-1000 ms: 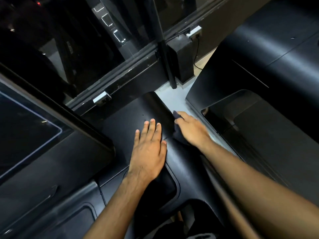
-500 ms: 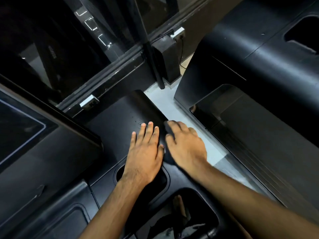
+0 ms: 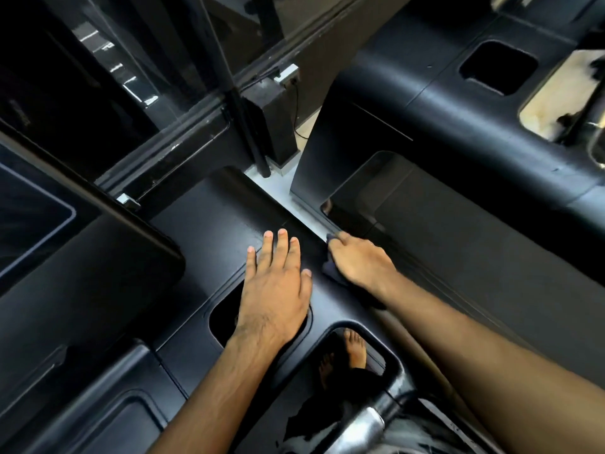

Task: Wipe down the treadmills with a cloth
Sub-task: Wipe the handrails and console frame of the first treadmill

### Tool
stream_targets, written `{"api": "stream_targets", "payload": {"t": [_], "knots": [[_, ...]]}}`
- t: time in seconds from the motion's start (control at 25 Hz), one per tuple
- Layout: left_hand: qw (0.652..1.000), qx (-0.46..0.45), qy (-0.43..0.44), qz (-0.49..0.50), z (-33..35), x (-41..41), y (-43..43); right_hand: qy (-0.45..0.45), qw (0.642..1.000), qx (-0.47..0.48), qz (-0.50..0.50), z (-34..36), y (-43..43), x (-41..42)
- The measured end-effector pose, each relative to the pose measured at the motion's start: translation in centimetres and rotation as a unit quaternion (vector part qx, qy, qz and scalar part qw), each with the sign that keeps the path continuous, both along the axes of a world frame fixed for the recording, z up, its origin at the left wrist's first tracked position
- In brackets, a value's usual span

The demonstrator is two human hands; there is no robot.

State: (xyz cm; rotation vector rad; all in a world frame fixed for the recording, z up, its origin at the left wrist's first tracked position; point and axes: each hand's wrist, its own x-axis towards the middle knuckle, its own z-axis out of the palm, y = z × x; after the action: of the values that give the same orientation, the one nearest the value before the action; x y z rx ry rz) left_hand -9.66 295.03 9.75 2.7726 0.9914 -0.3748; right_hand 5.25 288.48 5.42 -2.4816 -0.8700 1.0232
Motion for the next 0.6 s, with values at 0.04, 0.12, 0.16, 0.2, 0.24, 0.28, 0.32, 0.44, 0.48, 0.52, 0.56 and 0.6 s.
{"api": "stream_targets", "payload": {"t": [0.04,0.12,0.16,0.2,0.24,0.28,0.32,0.44,0.48,0.52,0.56,0.6], "knots": [[1.000,-0.001,0.006,-0.006,0.1,-0.1,-0.3,-0.044,0.999,0.003,0.018,0.3,-1.1,-1.1],[1.000,0.002,0.003,-0.019,0.2,-0.2,-0.4,-0.103,0.990,0.080,0.048,1.6,-3.1,-4.1],[1.000,0.003,0.000,-0.021,0.2,-0.2,-0.4,-0.100,0.988,0.106,0.056,1.5,-3.4,-3.8],[1.000,0.005,-0.001,-0.026,0.1,-0.2,-0.5,-0.072,0.992,0.092,0.035,0.7,-3.3,-2.4],[0.999,0.005,-0.001,-0.033,0.1,-0.1,-0.7,-0.026,0.999,0.021,0.023,0.5,-3.2,-1.0],[0.999,0.003,-0.002,-0.039,0.1,-0.1,-0.9,-0.013,0.999,-0.027,0.019,0.4,-3.5,-0.4],[0.999,-0.001,-0.003,-0.044,0.1,-0.1,-1.2,-0.032,0.998,-0.045,0.028,0.7,-4.3,-0.8],[0.998,-0.003,-0.015,-0.065,0.0,0.5,-1.8,-0.121,0.988,0.075,0.063,1.5,-6.6,-4.5],[0.997,-0.006,-0.016,-0.070,-0.2,0.7,-2.0,-0.112,0.986,0.083,0.091,0.9,-6.9,-3.7],[0.997,-0.009,-0.013,-0.073,-0.3,0.7,-2.3,-0.079,0.993,0.027,0.079,0.3,-6.7,-1.9],[0.997,-0.012,-0.009,-0.074,-0.4,0.6,-2.6,-0.041,0.998,-0.029,0.049,-0.1,-6.5,-0.6],[0.997,-0.015,-0.005,-0.074,-0.3,0.5,-2.9,-0.022,0.998,-0.062,0.020,-0.2,-6.6,0.0]]}}
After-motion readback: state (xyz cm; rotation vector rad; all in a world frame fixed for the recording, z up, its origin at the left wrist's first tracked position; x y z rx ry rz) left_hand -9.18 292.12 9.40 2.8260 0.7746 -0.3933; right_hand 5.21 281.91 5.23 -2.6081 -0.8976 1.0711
